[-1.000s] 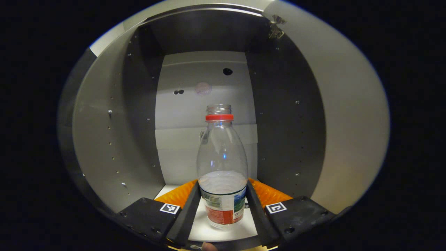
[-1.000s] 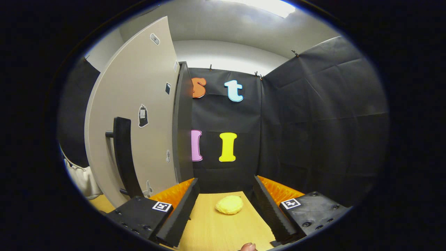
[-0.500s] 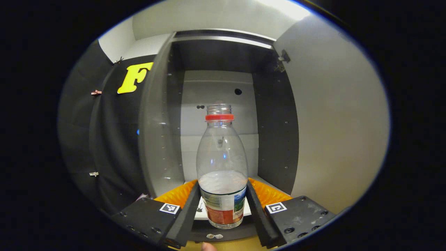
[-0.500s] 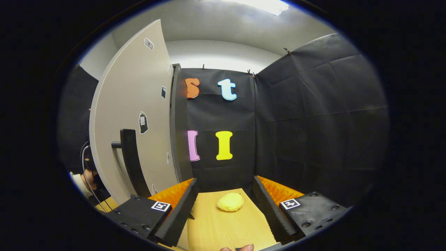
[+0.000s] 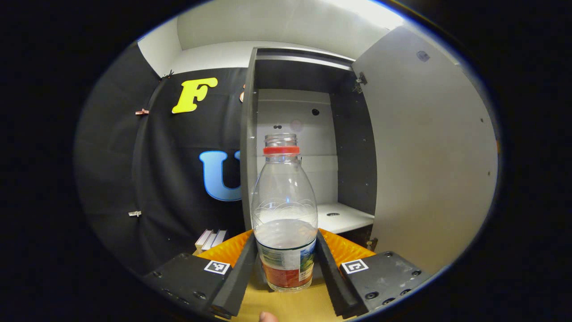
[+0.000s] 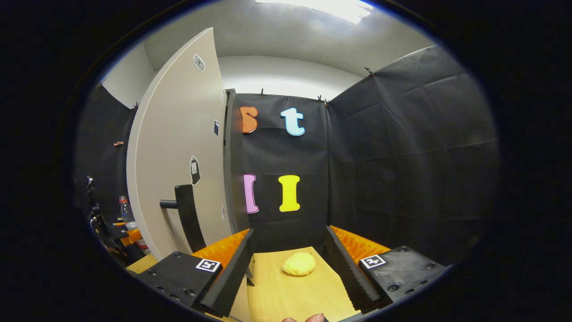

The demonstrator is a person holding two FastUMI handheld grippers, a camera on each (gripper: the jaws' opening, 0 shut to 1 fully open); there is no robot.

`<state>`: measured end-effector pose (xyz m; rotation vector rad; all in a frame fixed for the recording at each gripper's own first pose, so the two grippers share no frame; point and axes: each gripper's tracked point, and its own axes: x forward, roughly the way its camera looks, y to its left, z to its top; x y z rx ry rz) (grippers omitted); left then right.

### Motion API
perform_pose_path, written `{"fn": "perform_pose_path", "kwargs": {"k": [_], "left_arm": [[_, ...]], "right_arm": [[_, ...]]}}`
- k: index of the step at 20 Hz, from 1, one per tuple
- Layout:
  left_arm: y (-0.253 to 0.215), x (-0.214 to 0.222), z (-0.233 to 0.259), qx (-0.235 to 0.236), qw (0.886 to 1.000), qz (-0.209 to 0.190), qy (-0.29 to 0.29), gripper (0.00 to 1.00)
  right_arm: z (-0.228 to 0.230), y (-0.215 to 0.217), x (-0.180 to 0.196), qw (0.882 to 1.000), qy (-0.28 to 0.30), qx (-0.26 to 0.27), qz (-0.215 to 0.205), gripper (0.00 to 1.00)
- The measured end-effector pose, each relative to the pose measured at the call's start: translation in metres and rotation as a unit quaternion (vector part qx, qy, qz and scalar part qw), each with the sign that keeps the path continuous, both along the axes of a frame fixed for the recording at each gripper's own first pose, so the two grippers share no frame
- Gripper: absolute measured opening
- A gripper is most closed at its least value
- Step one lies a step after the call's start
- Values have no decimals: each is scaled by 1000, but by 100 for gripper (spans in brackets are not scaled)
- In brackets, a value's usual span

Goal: Open the cabinet door with the right hand, grasp the bottle in the cabinet with the left hand and place it on the coaster, then close the cabinet door with the right hand.

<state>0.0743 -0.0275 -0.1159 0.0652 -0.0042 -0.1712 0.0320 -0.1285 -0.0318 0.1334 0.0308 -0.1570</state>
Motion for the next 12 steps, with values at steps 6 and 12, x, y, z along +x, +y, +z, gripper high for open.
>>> {"fn": "perform_pose_path", "kwargs": {"k": [6,12], "left_arm": [[27,-45,-64,10,1000,-5,-1,76],[48,-74,-151,3,1000,-6,28,77]], "right_arm": [[4,8,0,1000,-1,-9,-6,97],[6,19,3,1000,1,-30,-8,97]]}}
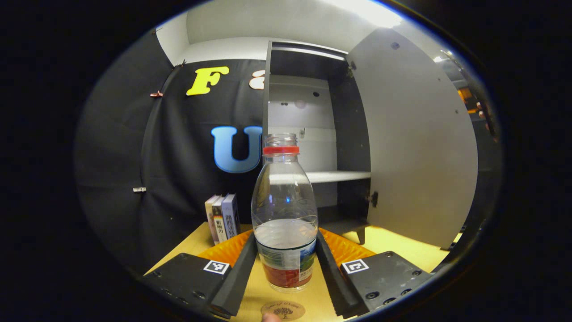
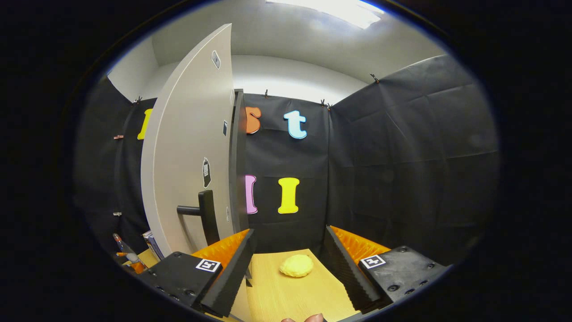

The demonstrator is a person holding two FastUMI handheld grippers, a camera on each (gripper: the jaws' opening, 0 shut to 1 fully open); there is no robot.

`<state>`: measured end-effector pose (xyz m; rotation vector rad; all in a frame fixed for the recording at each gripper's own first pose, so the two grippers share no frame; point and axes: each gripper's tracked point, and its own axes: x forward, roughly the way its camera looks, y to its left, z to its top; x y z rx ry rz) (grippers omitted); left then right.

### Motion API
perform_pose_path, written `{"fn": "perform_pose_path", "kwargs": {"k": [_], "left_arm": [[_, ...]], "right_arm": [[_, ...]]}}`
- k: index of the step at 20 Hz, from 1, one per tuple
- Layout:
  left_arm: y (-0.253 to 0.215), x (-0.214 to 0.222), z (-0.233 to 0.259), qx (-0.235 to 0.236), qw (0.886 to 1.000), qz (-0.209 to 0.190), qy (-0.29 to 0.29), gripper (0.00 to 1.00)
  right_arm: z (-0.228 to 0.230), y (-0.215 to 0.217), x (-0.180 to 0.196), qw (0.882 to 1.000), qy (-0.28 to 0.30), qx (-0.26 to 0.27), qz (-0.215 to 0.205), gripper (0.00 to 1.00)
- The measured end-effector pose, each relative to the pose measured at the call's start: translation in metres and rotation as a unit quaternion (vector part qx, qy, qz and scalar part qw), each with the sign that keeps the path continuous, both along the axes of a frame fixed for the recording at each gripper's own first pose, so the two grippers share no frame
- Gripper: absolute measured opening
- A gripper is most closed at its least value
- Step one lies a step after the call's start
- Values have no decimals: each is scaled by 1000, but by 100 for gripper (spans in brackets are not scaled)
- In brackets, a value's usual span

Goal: Open the cabinet door with the right hand, grasp the bottle in the cabinet with the left hand and place it on the coaster, then close the cabinet door with the right hand.

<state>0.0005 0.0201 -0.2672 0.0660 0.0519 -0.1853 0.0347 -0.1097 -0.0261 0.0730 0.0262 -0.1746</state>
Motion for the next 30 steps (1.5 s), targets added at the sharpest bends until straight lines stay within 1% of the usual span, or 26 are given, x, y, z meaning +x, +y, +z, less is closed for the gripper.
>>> {"fn": "perform_pose_path", "kwargs": {"k": [3,5,7,10,14,20,24,25,26,28,29,30], "left_arm": [[-1,-11,-34,4,1000,-17,2,77],[0,-15,-52,0,1000,-23,4,76],[3,-14,-65,0,1000,-26,0,77],[5,-10,-84,14,999,-36,-4,77],[11,-13,-111,9,1000,-26,10,77],[14,-13,-140,7,1000,-15,26,77],[15,-11,-150,-11,998,-15,57,79],[16,-11,-149,-15,998,-10,62,82],[18,-10,-150,-17,998,-4,68,88],[26,-8,-151,-8,997,18,80,94],[28,-9,-148,-2,996,25,80,94],[25,-9,-142,2,997,20,78,94]], "right_arm": [[-2,-4,3,1000,10,5,-4,96],[-2,-6,4,1000,12,23,-7,96],[-4,-7,4,999,17,32,-6,96],[-3,-14,2,999,24,33,-14,96],[-7,-20,-1,999,34,27,-26,97],[-8,-20,-3,998,42,25,-27,97],[-15,-23,-2,998,49,24,-29,97],[-16,-24,0,998,50,25,-30,97],[-17,-25,0,998,50,27,-31,97],[-19,-26,0,998,52,34,-32,97],[-19,-27,0,997,52,36,-32,97],[-19,-28,1,997,51,38,-33,97]]}}
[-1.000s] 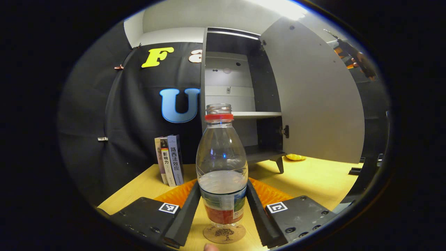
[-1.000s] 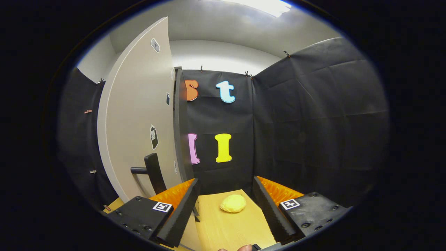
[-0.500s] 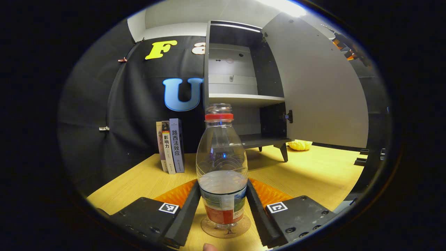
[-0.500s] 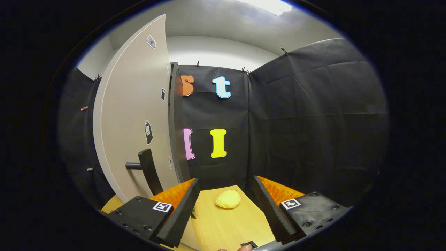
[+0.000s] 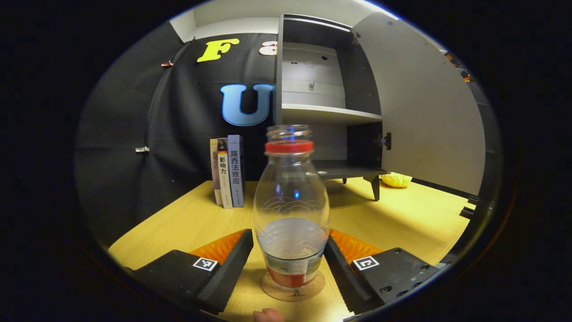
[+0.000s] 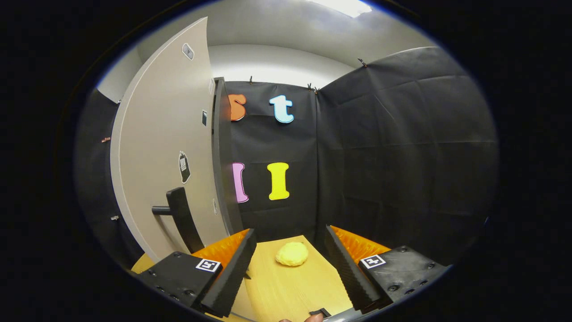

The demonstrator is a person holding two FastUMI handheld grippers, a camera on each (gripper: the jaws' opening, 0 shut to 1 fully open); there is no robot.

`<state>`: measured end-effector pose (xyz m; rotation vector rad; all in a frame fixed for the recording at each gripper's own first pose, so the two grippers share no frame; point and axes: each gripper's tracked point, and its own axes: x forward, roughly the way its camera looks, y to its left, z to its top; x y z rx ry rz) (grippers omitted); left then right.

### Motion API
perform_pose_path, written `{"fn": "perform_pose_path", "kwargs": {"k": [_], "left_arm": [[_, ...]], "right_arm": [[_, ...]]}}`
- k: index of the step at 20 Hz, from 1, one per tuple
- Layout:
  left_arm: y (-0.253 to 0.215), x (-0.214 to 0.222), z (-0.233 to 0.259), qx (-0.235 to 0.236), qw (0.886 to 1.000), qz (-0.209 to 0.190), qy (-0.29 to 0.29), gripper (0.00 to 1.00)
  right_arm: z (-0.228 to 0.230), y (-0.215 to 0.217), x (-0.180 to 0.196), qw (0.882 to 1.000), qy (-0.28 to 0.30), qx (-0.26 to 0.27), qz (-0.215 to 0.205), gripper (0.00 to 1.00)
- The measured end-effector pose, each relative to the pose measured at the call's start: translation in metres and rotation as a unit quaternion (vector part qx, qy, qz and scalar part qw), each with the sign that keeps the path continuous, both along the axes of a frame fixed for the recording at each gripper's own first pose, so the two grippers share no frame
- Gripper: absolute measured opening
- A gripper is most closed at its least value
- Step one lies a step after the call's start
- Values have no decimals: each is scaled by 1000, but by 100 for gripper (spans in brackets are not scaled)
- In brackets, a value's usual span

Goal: Open the cabinet door with the right hand, grasp the bottle in the cabinet with the left hand and place it on the coaster, then close the cabinet door with the right hand.

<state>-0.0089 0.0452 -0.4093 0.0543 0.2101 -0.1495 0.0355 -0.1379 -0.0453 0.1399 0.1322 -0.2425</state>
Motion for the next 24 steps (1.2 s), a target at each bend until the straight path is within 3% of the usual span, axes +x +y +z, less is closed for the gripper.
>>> {"fn": "perform_pose_path", "kwargs": {"k": [4,15,24], "left_arm": [[-15,-5,25,-2,1000,-27,-6,94],[-9,-2,151,-22,999,2,-29,94],[-24,15,281,-32,999,21,-30,92]], "right_arm": [[-2,-4,0,1000,-3,6,-1,97],[7,-20,4,997,-36,69,-10,98],[4,-18,12,999,-20,29,-3,100]]}}
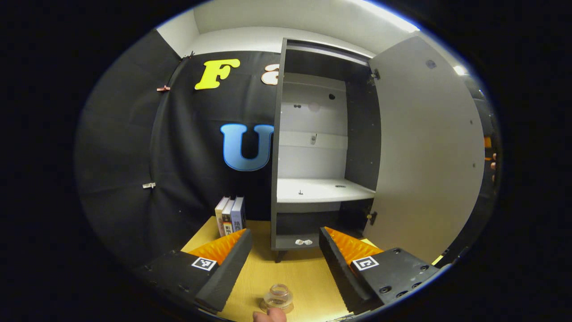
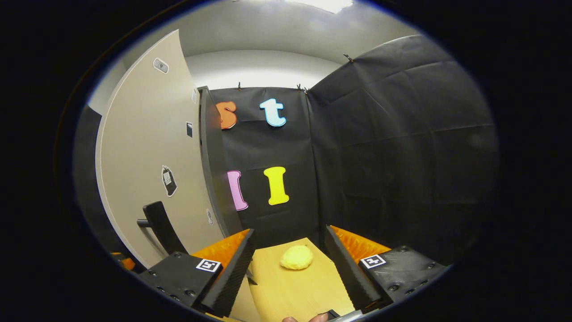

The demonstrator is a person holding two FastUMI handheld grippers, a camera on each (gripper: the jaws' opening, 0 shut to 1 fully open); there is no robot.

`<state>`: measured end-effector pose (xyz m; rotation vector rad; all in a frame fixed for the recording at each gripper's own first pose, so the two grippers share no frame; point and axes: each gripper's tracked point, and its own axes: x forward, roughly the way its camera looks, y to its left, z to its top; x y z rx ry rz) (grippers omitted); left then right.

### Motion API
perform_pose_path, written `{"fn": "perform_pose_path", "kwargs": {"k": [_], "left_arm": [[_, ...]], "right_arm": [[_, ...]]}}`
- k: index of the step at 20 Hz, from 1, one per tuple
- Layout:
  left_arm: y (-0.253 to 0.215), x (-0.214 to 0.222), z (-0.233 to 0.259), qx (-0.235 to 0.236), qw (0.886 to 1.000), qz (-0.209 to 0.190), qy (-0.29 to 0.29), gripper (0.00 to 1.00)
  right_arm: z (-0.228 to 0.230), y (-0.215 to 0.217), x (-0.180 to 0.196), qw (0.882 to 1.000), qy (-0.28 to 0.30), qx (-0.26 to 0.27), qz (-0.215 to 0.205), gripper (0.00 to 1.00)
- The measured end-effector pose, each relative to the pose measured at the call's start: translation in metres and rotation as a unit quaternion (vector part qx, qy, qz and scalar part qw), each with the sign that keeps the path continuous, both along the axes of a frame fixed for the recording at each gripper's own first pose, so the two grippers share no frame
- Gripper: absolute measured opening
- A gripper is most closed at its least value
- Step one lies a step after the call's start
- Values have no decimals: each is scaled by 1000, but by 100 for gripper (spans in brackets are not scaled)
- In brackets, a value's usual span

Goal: Open the cabinet door with the right hand, grasp the bottle in the cabinet with the left hand and place it on the coaster, then close the cabinet door with the right hand.

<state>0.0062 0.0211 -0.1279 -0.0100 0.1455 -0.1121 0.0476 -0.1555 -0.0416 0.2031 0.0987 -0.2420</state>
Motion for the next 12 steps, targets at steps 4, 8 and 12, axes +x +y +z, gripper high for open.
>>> {"fn": "perform_pose_path", "kwargs": {"k": [4,8,12], "left_arm": [[-3,6,53,23,999,3,-34,92],[-6,-2,76,3,999,1,-41,94],[2,-7,85,-3,999,10,-37,92]], "right_arm": [[6,18,4,1000,-5,-9,19,97],[16,25,3,999,-18,-13,26,97],[18,34,-2,999,-23,-14,32,97]]}}
